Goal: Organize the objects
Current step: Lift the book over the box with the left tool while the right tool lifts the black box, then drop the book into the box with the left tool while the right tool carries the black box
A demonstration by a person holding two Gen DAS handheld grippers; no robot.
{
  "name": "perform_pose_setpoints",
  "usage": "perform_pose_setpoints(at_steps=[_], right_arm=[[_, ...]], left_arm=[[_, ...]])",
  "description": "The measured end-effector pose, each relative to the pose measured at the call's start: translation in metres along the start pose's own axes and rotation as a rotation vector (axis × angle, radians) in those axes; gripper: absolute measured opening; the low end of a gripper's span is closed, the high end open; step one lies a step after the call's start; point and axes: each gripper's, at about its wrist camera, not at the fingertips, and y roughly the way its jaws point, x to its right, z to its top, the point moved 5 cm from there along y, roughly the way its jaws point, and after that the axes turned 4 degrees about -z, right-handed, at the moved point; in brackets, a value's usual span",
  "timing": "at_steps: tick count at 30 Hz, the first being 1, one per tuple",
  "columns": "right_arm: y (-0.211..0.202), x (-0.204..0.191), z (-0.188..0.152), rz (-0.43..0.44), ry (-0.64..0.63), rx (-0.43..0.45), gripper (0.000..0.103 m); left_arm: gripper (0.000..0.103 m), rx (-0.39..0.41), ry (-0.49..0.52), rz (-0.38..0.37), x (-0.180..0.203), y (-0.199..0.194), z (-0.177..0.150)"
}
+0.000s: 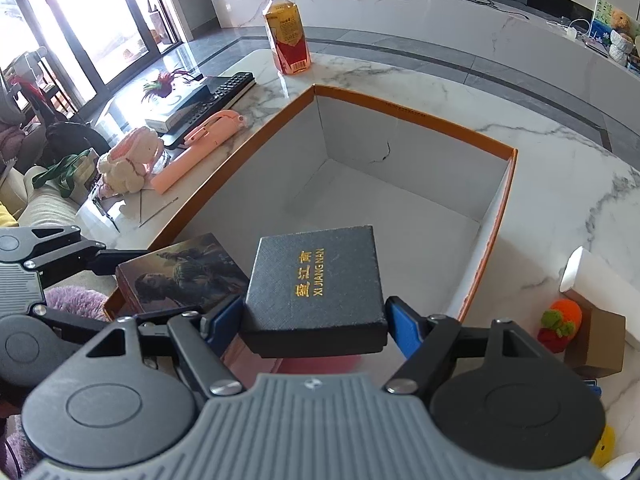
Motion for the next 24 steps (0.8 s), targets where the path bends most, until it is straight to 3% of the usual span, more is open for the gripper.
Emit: perform_pose_setpoints(at_steps=[6,13,19,24], right_arm=[[0.005,-0.002,-0.004,0.005,-0.038,-0.017,0.078],[0.01,-0.007,-0.005,0.044,-0.04,-0.032,0.078],[0.017,-0.017,-0.005,0.138,-0.047,-0.055,0.078],[0.032,-0.025,-0.001,0.195,-0.034,-0.091,0.078]], left_arm=[[0.069,-0.036,0.376,0.152,0.022,0.006,-0.007],[0.069,-0.102,0.669,0.198,0.032,0.013,-0.007],[0.069,-0.184,0.731,0.132,0.025,0.026,-0.003],[0.07,-0.174,0.744,0.105,0.02,0.031,-0.005]])
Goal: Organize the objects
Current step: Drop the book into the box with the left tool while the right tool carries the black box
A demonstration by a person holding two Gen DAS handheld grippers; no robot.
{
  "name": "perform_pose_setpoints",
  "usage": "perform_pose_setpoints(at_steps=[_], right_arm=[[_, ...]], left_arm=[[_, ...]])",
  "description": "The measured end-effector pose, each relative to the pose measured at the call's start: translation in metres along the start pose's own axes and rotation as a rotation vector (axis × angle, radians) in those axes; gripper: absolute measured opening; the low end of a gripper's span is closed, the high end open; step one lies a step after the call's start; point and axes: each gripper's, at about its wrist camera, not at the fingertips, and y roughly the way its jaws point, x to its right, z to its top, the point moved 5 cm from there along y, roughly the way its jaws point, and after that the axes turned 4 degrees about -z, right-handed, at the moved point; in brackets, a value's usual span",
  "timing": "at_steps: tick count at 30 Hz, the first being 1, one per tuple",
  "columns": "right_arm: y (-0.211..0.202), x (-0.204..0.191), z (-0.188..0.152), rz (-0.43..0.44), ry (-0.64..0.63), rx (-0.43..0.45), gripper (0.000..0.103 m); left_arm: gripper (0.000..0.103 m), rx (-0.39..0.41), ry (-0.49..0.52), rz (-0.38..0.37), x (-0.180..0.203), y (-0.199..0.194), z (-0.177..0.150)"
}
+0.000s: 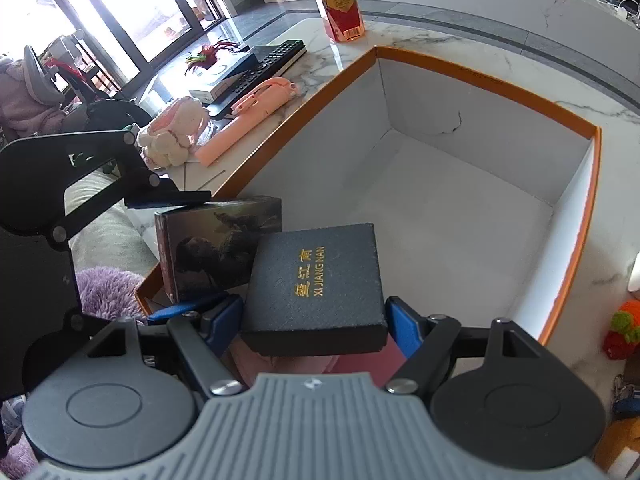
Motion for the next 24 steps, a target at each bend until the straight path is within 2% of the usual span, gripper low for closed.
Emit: perform_pose_setpoints(at_steps=[5,10,16,22,24], right_arm=[[0.006,-0.006,0.004,-0.001,-0.03,-0.007,0.078],[0.013,-0.007,0.004,0.002,-0.032,-0.025,0.078],[0.011,-0.006,0.005,0.009,-0.032,-0.021,0.078],[-0.002,0.007,0.012,-0.05,-0.015,0.015,0.078],[-0.006,0.013,0.014,-0.064,-0.004,0.021,0.078]], left_arm=[[0.074,0.03,-0.068,-0.053,-0.01,0.002,-0.006],[0.078,0.063,-0.211,-0.14,-0.028,-0.009,-0.014],[0.077,0.111,-0.401,-0.195,-0.05,-0.02,-0.017],[0.064,0.161,-0.491,-0.21,-0.061,-0.025,-0.013],[0.054,0.17,-0.482,-0.211,-0.064,-0.023,-0.008]])
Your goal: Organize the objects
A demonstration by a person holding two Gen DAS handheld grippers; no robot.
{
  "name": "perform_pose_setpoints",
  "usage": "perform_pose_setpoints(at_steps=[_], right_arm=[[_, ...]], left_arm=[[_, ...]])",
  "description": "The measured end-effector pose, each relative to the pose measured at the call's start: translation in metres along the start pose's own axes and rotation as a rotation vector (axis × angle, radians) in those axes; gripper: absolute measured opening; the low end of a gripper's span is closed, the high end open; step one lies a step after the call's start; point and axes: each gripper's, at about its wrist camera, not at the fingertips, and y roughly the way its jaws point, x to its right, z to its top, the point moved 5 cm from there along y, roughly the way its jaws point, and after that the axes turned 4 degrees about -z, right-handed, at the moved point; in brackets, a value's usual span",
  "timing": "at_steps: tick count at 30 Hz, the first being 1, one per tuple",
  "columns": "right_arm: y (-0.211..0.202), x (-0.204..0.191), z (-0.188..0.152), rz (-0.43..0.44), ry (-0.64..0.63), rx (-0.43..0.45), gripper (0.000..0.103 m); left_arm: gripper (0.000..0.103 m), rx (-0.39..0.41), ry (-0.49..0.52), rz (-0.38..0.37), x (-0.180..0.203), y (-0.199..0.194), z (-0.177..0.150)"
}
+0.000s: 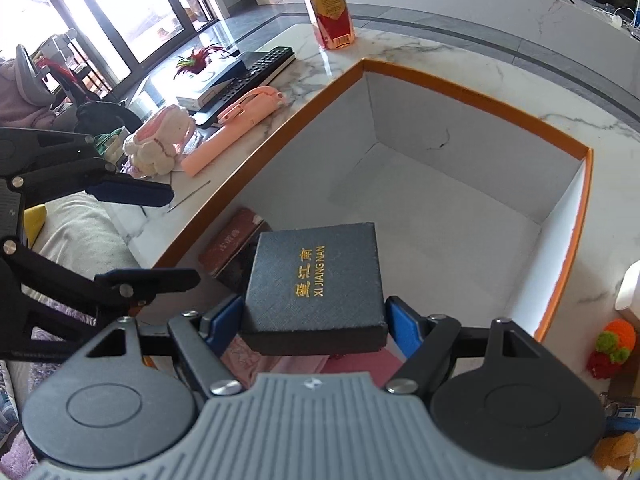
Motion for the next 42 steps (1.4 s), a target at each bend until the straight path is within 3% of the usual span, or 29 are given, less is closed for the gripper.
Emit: perform_pose_setpoints(at_steps=[6,15,26,33,40,42], right_arm=[[-0.003,0.009,-0.003,-0.035,-0.001,0.005,0.078],[-0.004,0.016,-0.009,-0.024,-0.009,0.002,0.078],[-0.008,0.02,-0.02,-0.021,-0.007,-0.002,0.078],[-0.013,0.02,-0.025,-0.004,-0.009,-0.009,0.078],[-0.02,0.015,-0.027,-0.054,-0.113,-0.018,0.078],[-0.022,0.015,-0.027,-0.086,-0.176,-0.031,0.078]], left_arm=[[0.042,-0.059,0.124,-0.055,0.002,0.034,0.02],[0.025,-0.26,0.31,0.01,0.01,0.07,0.018],[0.02,-0.363,0.224,-0.09,0.016,0.043,-0.013],[0.02,-0.371,0.16,-0.108,0.016,0.04,-0.017],[0.022,-0.213,0.117,-0.164,0.021,0.028,0.0],[0.029,-0.177,0.103,-0.186,0.027,0.025,0.008]])
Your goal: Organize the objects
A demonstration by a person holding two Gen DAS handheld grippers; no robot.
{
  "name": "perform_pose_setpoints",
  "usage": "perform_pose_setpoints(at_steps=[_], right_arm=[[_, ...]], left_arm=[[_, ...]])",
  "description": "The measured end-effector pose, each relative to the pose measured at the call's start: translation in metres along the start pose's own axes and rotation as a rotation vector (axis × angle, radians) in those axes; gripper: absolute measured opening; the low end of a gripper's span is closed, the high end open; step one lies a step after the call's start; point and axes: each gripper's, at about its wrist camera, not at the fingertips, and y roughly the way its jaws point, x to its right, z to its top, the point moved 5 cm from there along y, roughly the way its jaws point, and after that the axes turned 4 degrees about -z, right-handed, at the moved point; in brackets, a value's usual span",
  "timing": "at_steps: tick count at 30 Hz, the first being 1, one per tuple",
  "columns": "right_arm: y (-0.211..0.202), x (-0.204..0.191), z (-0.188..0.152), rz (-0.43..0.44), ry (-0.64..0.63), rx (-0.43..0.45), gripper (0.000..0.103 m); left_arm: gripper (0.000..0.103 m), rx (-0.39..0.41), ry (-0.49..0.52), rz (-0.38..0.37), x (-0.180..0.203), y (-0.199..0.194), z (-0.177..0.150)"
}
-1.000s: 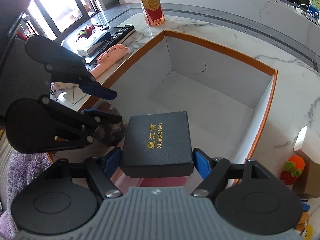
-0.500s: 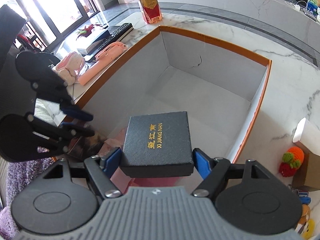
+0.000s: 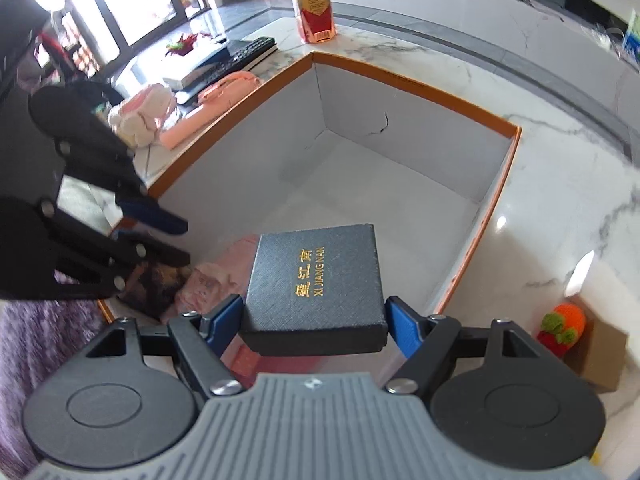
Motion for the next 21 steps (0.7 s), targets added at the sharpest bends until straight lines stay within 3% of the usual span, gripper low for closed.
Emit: perform_pose_setpoints(at_steps=[5,13,17,19,21], right_arm=[[-0.007,-0.008,-0.005,0.007,-0.168,-0.057,0.078],[-0.012,-0.016,-0.003,0.046,-0.402,-0.143,0.078],[-0.015,-0.022,0.005,0.045,-0.495,-0.189,0.078],[-0.017,-0.023,0.009,0.038,-0.547,-0.211,0.078],[-0.016,-0.025,0.01,0.014,-0.595,-0.23,0.078]], left_arm=[[0.05,0.043,-0.053,-0.023,0.007,0.012,0.013],[0.067,0.005,-0.188,-0.043,0.01,0.045,0.01],[0.068,0.004,-0.199,-0.038,0.012,0.053,0.008],[0.057,-0.011,-0.19,-0.022,0.013,0.055,0.007],[0.053,-0.017,-0.182,-0.01,0.012,0.054,0.006]])
